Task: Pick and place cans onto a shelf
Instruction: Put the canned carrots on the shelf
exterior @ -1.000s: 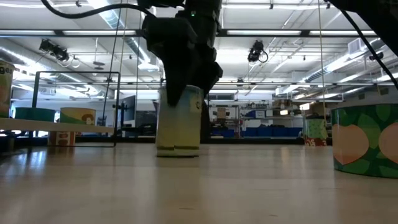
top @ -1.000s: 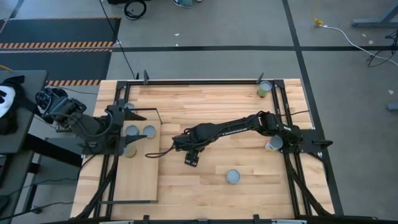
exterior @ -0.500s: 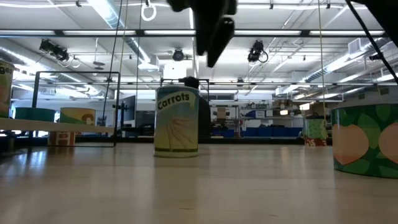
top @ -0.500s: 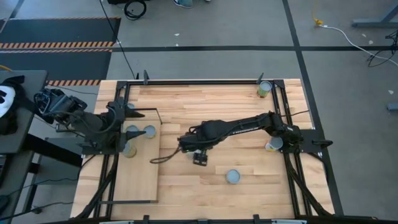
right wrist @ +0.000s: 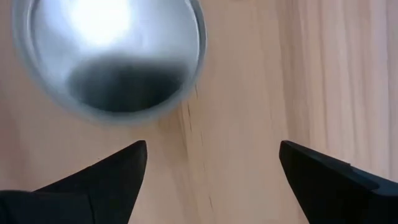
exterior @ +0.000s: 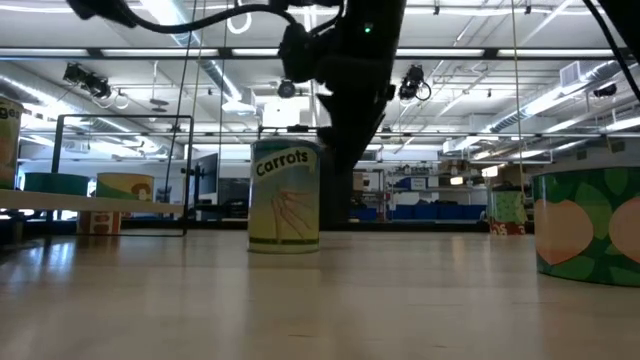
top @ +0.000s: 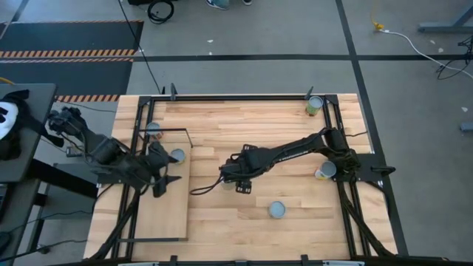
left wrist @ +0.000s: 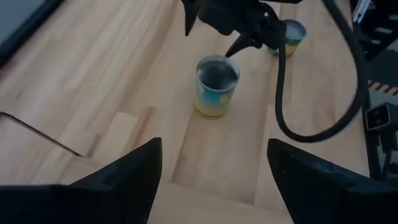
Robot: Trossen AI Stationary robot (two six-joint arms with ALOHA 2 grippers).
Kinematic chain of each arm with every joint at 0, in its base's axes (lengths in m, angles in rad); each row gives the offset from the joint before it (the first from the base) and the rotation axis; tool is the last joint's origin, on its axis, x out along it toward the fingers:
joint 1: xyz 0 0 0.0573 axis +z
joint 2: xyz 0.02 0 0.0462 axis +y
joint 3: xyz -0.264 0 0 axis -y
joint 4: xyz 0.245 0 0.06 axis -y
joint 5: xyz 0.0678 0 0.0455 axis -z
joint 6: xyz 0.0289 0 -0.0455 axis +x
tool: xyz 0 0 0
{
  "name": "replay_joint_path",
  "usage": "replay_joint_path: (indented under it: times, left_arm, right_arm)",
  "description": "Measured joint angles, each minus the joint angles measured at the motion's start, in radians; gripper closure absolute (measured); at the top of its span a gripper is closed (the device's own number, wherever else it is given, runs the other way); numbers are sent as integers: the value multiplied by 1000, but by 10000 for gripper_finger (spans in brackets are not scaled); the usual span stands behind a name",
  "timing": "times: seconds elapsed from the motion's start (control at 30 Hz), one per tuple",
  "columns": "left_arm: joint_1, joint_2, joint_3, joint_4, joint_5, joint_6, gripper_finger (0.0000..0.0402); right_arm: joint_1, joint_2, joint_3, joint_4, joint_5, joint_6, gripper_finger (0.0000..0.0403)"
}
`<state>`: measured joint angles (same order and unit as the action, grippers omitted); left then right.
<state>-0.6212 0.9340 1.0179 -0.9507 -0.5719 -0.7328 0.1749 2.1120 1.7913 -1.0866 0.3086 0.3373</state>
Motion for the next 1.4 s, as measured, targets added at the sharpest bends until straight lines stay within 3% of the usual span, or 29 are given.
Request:
replay_joint_path:
  times: [0.17,0.37,0.53,0.63,0.83,0.93,1.17,1.4]
  left_arm:
    - [3,2,-71,55,10,-27,108]
    - [39,2,-93,45,39,-41,108]
    - [100,4,-93,75,49,62,107]
    - [172,26,-93,147,122,181,97]
    - [331,184,-93,323,376,400,86]
    - [378,286,-93,408,455,496,86]
    - [415,454,-93,588,486,632,86]
    - [418,535,-16,577,502,637,86]
  right_arm:
    - [6,0,1,135,-34,3,30]
    - [55,-73,77,105,-91,14,30]
    - [114,-225,74,-12,12,120,30]
    - [151,-312,74,-73,90,207,30]
    - [201,-426,74,-145,200,365,30]
    - [218,-454,74,-167,225,412,30]
    - [241,-462,73,-217,225,471,30]
    - [255,-444,73,-231,221,480,30]
